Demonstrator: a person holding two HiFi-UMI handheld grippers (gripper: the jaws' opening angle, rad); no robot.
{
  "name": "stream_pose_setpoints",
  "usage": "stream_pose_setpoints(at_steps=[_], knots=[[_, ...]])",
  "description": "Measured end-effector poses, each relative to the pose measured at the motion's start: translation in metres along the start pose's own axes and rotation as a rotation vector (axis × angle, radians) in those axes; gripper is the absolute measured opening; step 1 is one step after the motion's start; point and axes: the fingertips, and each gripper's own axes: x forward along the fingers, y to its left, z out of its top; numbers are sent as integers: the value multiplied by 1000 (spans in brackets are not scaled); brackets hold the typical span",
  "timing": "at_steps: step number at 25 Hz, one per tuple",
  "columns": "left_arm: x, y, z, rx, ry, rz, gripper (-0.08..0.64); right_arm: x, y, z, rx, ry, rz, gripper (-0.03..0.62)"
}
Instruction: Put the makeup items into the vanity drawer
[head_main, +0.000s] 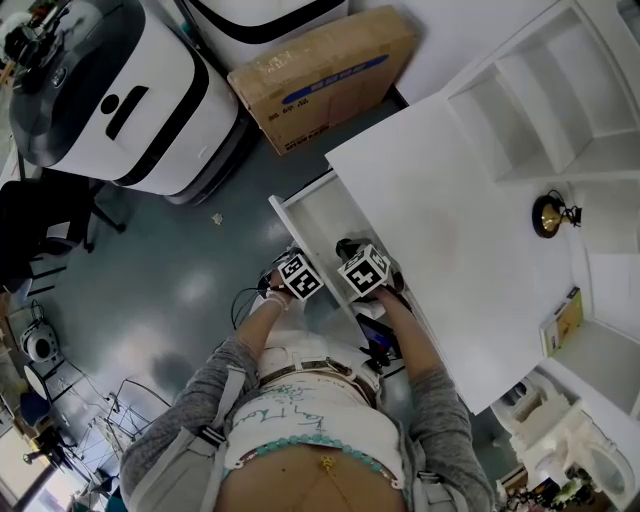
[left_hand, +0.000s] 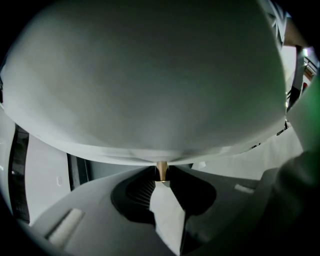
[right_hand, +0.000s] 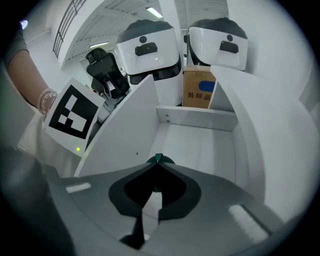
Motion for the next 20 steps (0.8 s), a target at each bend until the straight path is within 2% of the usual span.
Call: stream_pose_setpoints(at_steps=[20], knots=[[-1,1,1,-8,-2,-7,95,38,-9,-12,34,46,-24,18]])
